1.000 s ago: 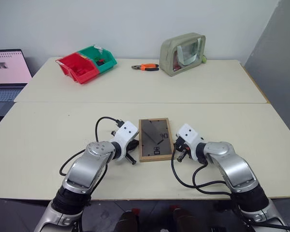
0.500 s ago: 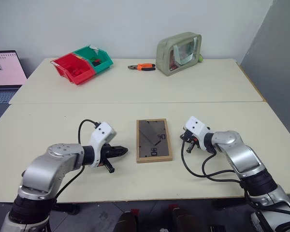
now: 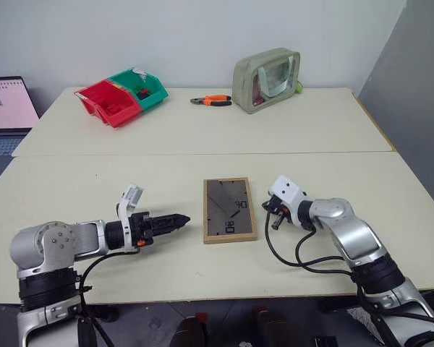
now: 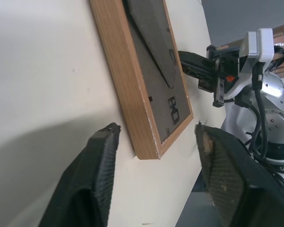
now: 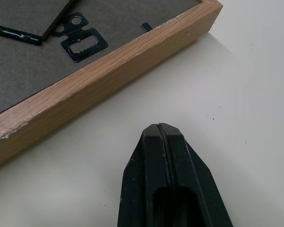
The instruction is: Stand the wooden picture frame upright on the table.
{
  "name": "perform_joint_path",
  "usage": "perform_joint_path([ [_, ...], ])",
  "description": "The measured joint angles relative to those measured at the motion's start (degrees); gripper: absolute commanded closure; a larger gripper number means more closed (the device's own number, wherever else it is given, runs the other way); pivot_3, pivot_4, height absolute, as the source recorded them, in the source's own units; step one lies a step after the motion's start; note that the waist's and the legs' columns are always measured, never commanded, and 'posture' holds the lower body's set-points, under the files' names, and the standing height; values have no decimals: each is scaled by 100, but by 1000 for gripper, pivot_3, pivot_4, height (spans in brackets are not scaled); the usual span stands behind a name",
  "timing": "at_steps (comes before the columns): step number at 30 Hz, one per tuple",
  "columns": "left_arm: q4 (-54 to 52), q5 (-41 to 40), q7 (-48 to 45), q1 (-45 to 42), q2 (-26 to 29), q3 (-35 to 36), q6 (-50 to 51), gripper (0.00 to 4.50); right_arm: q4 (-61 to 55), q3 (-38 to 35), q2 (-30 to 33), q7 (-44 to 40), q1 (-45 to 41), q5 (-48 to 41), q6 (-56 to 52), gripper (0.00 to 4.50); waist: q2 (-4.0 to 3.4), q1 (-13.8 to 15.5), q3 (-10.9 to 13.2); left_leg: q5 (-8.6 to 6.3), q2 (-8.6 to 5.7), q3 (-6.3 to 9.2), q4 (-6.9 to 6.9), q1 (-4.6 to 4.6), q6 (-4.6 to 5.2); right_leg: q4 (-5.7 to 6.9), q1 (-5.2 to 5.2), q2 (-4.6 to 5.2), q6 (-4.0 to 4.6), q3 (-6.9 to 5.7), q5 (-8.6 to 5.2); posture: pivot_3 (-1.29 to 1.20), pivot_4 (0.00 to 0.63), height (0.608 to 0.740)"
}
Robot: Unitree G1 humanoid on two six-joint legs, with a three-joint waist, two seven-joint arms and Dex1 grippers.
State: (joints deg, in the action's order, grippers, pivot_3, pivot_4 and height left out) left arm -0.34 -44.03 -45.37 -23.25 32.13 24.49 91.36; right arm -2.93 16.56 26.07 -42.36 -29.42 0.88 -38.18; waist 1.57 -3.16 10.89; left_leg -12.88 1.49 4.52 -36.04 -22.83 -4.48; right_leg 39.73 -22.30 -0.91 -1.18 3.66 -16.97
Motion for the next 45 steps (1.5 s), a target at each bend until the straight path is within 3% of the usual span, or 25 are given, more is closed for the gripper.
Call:
perform_joint_path([
  [4,140,4,137,0,-107,-177,-78,11,-178,3,-7,18,115,1,-65,4500,0,-5,0,0,0,-3,0,1,-1,2,-1,1,0,3,0,0,150,740],
  [23,774,-123,-111,-253,-423,-1165,-784,11,-429,288,-491,389,211,17,-410,4500,-35,71,-49,0,-13,-4,-2,10,0,-2,14,2,-24,5,-13,0,150,740],
  [37,663,-110,-297,-151,-557,-1646,-1361,11,-449,455,-652,520,206,18,-470,4500,-42,116,-74,-1,-12,-4,-1,11,1,-13,19,2,-25,6,-14,0,150,740],
  [41,668,-106,-280,-125,-583,-1679,-1432,605,-448,477,-657,539,206,18,-454,4500,-42,117,-74,-1,-12,-4,-1,10,1,-15,20,1,-26,6,-14,0,150,740],
  [45,662,-108,-266,-80,-581,-1769,-1438,1474,-439,492,-658,542,206,16,-401,4500,-41,110,-73,-1,-10,-4,2,9,1,-19,18,-1,-26,5,-14,0,150,740],
])
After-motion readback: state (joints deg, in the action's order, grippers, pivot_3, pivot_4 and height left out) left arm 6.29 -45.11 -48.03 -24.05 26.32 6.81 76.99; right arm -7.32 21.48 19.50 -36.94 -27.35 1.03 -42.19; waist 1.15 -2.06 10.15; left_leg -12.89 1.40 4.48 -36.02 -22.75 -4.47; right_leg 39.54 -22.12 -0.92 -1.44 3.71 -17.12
